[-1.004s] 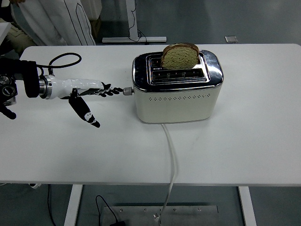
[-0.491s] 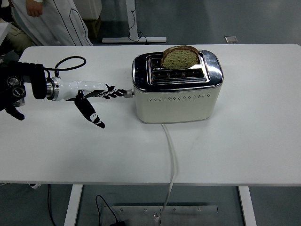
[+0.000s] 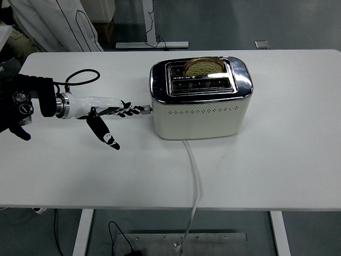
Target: Press down toaster
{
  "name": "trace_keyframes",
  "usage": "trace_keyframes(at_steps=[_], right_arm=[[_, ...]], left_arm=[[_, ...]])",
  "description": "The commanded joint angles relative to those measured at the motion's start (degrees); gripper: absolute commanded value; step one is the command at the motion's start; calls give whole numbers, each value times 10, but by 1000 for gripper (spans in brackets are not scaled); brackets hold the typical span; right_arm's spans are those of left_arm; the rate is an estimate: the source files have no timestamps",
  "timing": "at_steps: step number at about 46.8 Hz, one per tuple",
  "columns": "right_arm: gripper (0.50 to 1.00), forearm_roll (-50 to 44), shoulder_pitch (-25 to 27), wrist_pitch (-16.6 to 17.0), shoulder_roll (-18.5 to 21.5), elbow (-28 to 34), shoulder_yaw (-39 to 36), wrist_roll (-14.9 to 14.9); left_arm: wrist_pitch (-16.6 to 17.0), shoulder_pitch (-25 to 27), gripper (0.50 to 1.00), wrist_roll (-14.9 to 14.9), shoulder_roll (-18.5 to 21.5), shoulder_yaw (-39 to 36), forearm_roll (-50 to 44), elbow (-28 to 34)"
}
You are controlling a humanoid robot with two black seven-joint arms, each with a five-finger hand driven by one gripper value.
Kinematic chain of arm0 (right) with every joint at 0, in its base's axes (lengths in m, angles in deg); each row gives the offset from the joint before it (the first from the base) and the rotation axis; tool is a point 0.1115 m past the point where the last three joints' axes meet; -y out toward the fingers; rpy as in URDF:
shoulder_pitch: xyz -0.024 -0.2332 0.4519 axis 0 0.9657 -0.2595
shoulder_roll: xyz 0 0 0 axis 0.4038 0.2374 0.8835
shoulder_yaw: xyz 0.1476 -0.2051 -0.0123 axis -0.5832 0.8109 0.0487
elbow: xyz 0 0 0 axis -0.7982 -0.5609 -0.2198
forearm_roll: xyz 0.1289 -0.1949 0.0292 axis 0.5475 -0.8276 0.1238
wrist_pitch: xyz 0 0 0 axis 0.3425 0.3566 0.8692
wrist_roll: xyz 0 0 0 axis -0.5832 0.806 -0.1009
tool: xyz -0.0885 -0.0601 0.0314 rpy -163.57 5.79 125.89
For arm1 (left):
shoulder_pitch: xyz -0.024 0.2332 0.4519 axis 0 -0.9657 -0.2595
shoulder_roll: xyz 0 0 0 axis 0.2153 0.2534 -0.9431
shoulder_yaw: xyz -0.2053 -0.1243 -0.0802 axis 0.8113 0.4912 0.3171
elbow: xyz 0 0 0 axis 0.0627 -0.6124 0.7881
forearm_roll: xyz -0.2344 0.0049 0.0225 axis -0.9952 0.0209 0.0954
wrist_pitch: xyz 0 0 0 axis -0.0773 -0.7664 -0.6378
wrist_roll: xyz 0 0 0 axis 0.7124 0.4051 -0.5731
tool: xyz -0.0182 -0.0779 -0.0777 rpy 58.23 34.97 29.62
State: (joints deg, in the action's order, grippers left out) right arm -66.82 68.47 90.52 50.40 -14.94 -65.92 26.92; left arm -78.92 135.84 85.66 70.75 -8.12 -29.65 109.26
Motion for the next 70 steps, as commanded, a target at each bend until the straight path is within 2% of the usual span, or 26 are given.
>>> trace_keyframes(at_steps=[1, 18, 38, 48, 60, 70], right_arm=[[998, 0, 0, 0, 0, 0, 0, 0], [998, 0, 0, 0, 0, 0, 0, 1], [998, 0, 0, 0, 0, 0, 0, 0], [998, 0, 0, 0, 0, 0, 0, 0], [998, -1, -3, 0, 0, 0, 1, 1], [998, 0, -4, 0, 0, 0, 0, 1]], left_arm=[[1, 0, 1000, 0, -5, -5, 0, -6], [12, -9, 1000, 0, -23, -9, 0, -26], [14, -39, 1000, 0, -22, -11, 0, -26], [21, -51, 1000, 0, -9, -10, -2, -24], [14, -40, 1000, -3, 66, -5, -56, 9], [-11, 38, 1000, -8, 103, -1, -154, 11]])
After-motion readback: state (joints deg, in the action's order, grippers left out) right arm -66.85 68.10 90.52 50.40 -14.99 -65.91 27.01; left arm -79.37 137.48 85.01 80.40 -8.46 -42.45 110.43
